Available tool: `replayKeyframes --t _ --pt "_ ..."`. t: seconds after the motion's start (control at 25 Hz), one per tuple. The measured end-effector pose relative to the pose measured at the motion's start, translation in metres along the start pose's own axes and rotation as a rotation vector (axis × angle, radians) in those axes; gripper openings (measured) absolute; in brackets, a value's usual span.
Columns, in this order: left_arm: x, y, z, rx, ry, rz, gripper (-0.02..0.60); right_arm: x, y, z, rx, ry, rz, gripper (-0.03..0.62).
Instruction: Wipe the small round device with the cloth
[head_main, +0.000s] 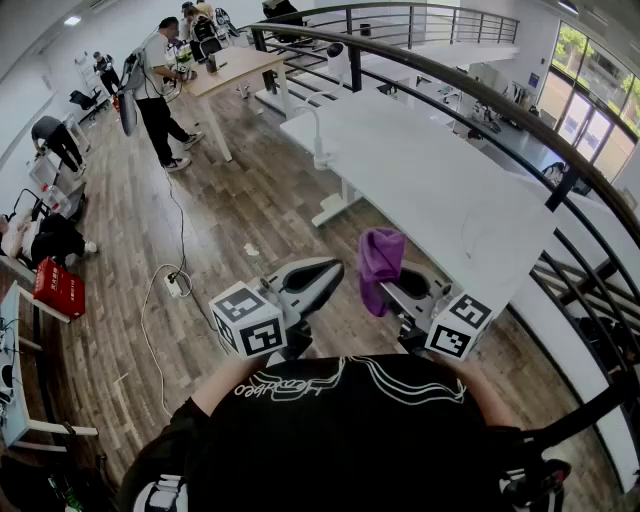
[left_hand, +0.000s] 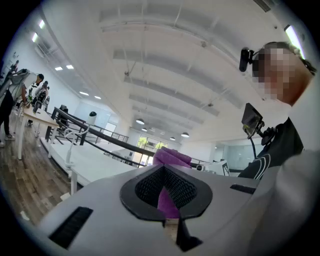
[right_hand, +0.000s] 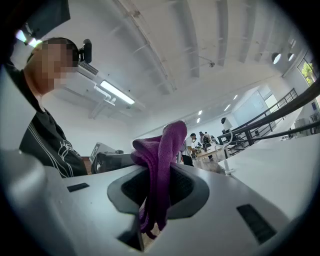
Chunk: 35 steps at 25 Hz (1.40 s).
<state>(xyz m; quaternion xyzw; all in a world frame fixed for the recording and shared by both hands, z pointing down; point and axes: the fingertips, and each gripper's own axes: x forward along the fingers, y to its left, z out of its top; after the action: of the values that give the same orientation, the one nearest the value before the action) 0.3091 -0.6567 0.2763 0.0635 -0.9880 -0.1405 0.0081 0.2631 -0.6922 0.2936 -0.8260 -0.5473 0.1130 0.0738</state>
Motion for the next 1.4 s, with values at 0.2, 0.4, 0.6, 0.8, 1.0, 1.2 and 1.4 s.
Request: replayKeyframes --t 0.2,0.4,0.6,0.8,1.0,1.2,1.4 --pt "-0.001 -0.006 0.005 0.01 0.001 -0.001 0.009 -0.001 0.003 0.006 -0.018 0.0 -0.002 0.066" --pt "-0.003 -0.011 0.005 0.02 -0.007 0.01 0.009 -0.006 0.006 0.008 -0.045 0.003 -0.003 0.066" --pt "0.002 -0.014 0.002 0.022 -0.003 0.029 0.009 -0.008 0.006 0.009 -0.091 0.011 0.02 0.067" --pt "0.003 0.001 -0.004 0.018 0.008 0.048 0.009 0.002 -0.006 -0.001 -0.055 0.006 0.034 0.067" --pt "0.011 0.026 -0.012 -0.002 0.016 0.058 0.009 0.014 -0.03 -0.01 -0.03 0.007 0.026 0.067" --pt "0.027 0.077 -0.004 -0.023 0.021 0.053 0.009 0.045 -0.074 -0.007 -0.008 0.012 0.002 0.067" --pt "0.046 0.144 0.004 -0.055 0.037 0.032 0.009 0.089 -0.124 -0.011 0.021 0.023 -0.039 0.067"
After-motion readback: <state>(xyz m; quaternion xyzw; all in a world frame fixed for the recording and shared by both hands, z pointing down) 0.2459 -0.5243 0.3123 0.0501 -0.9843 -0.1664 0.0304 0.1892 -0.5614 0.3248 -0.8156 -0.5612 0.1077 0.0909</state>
